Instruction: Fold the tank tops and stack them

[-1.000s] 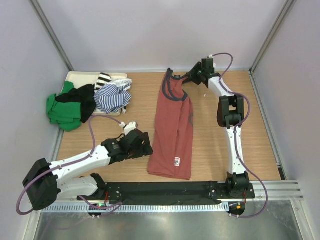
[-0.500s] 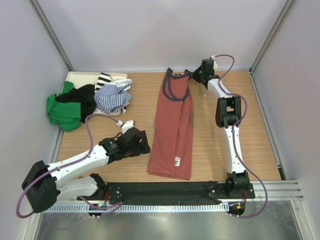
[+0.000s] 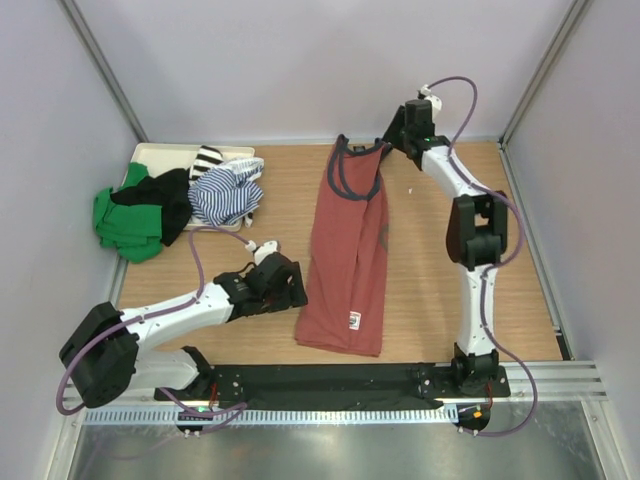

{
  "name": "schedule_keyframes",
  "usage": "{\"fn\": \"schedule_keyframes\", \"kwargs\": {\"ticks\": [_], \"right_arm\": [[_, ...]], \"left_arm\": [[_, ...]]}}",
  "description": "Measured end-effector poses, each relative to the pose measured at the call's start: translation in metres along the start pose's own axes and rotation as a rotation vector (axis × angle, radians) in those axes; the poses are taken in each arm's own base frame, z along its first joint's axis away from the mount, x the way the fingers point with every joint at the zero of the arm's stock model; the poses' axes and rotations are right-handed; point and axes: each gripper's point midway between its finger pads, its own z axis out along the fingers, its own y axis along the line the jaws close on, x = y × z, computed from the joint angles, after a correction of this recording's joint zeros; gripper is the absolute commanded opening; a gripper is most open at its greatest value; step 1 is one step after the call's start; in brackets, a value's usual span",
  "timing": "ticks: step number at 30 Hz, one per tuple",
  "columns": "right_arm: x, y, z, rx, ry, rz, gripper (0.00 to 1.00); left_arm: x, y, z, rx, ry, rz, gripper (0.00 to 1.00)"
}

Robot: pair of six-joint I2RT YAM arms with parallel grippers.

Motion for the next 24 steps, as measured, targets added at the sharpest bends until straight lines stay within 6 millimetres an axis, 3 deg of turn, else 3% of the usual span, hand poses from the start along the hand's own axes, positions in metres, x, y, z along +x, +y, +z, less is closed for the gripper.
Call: {"fn": "schedule_keyframes", "kwargs": {"ticks": [6,9,10,12,18,21,24], "right_arm": [[0.015,-0.007,-0.14,-0.013,0.135,-0.019,0.54],[0.037,-0.014,-0.192,-0.054,0.186,-0.02,0.55],[0.045,-0.016,-0.201,-0.063,0.204,-0.021,0.55],[0.072,-0.024,-0.209,-0.074,0.27,-0.022,0.55],[0.152,-0.048,-0.192,-0.055,0.504,-0.011,0.51],[0.172,-0.056,-0.187,-0.043,0.559,-0.005,0.49],[0.178,-0.058,-0.185,-0.037,0.576,0.0,0.48]], "left_arm": [[0.004,-0.009,0.002,0.056,0.018,-0.009,0.76],[0.012,-0.009,0.004,0.074,0.04,-0.011,0.73],[0.015,-0.008,0.005,0.08,0.051,-0.012,0.72],[0.021,-0.006,0.007,0.087,0.068,-0.014,0.7],[0.032,-0.004,0.009,0.122,0.087,-0.039,0.63],[0.034,-0.007,0.01,0.146,0.087,-0.048,0.58],[0.036,-0.012,0.013,0.174,0.097,-0.064,0.54]]}}
